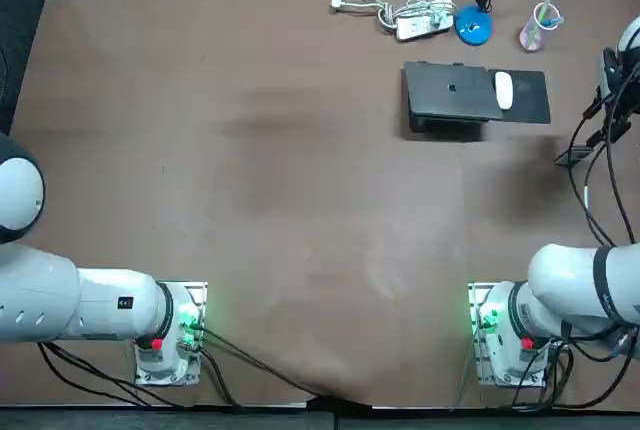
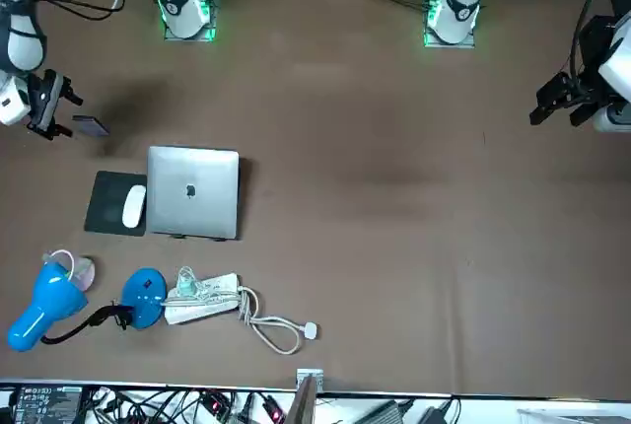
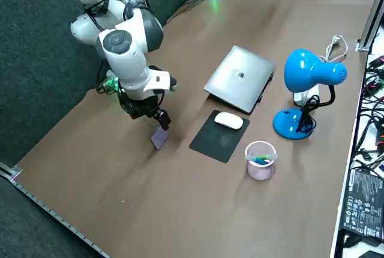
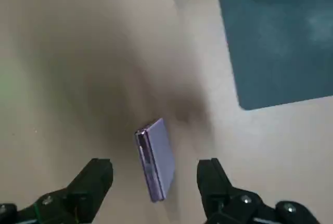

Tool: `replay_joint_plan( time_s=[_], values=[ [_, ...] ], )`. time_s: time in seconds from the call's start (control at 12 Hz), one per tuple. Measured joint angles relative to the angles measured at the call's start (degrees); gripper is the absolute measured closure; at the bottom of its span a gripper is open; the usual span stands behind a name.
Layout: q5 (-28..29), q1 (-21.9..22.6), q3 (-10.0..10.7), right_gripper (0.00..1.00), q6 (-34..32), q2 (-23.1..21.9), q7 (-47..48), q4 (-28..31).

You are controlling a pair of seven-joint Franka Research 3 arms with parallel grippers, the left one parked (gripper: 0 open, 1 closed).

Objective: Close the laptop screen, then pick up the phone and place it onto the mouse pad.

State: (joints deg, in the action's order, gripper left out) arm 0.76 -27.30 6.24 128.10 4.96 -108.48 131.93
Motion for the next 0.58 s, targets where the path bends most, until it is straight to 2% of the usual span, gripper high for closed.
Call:
replay_joint_plan(
  time_s=[0.25, 0.58],
  values=[
    [0.0, -1.3, 0.0, 0.01, 2.7, 0.4, -0.8, 2.5],
    [0.0, -1.7, 0.0, 0.04, 10.1, 0.9, -0.9, 6.9]
  ],
)
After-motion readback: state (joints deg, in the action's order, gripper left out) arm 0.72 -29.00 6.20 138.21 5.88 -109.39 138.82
